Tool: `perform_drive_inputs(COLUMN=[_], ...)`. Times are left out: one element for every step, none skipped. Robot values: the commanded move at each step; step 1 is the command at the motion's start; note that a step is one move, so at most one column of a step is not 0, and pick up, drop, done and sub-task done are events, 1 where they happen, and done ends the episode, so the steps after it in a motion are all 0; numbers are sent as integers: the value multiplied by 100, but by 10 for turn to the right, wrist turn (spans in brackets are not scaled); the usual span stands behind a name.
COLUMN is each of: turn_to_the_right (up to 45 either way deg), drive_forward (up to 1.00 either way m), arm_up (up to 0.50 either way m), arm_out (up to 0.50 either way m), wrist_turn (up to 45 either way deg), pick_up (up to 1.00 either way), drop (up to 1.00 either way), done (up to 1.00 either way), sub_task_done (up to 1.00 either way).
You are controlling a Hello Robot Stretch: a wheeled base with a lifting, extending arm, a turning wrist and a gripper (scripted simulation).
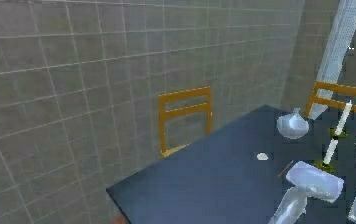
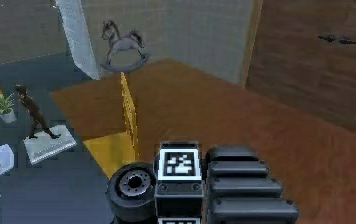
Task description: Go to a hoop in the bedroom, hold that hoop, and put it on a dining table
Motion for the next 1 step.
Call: perform_drive_inputs(turn_to_the_right=[450], drive_forward=[0], arm_up=[0], arm_out=[0], wrist_turn=[0], pick_up=[0], drop=[0], done=[0], sub_task_done=[0])
